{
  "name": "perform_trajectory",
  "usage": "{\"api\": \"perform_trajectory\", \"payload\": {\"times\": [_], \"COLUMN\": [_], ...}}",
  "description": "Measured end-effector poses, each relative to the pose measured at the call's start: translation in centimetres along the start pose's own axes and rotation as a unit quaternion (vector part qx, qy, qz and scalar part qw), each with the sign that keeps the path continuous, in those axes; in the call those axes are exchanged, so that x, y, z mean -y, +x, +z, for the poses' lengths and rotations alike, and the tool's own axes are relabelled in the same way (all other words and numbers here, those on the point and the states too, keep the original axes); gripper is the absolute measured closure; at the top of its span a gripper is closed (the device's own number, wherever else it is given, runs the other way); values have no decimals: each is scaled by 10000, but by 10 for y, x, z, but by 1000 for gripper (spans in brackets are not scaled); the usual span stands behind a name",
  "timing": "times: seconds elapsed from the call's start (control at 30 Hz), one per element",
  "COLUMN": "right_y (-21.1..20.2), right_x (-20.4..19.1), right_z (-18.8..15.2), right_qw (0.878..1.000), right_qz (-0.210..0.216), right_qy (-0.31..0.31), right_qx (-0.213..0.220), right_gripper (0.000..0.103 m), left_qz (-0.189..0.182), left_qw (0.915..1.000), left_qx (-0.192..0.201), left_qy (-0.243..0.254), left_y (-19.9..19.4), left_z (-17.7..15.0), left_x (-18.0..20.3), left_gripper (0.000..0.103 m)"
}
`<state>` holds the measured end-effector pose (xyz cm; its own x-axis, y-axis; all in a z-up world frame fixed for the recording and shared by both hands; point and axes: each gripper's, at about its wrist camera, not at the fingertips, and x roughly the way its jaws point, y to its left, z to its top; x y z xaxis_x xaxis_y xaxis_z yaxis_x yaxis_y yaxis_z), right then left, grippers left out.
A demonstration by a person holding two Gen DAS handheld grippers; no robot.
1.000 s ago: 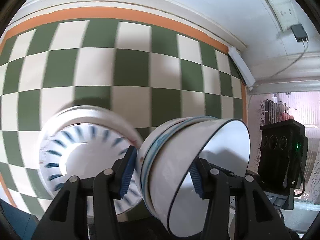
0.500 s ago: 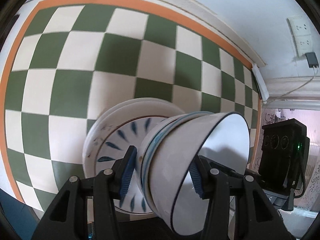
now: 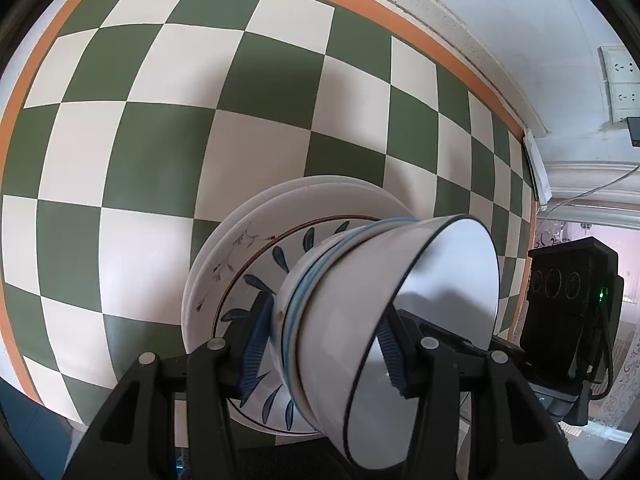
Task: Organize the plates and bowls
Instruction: 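Carry the bowl stack over the plate stack and lower it on, then open the right gripper and raise it from the bowl stack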
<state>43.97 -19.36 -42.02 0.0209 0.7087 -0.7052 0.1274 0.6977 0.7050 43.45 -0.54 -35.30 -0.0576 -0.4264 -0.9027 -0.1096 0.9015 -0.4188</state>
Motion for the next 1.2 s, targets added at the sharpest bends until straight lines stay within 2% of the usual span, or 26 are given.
{"api": "perform_trajectory", "payload": {"times": [0.5,0.83,0.97,1.2], "right_y": [-1,-1,-8,-36], "right_x": [-4,-13,-23,-50], "right_z": [-1,-6,-11,-31], "right_qw": [9997,9983,9947,9838], "right_qz": [-132,-452,-857,-1496], "right_qy": [-170,-330,-564,-920], "right_qx": [-85,-136,-57,361], "right_gripper": [52,50,50,50], "left_qz": [-26,79,426,1030], "left_qw": [10000,9999,9984,9900], "left_qx": [-17,83,303,783], "left_qy": [-58,47,199,560], "left_y": [-1,-6,-16,-42], "left_z": [-5,-12,-19,-41], "left_x": [-5,-4,-1,6], "left_gripper": [54,56,56,54]}}
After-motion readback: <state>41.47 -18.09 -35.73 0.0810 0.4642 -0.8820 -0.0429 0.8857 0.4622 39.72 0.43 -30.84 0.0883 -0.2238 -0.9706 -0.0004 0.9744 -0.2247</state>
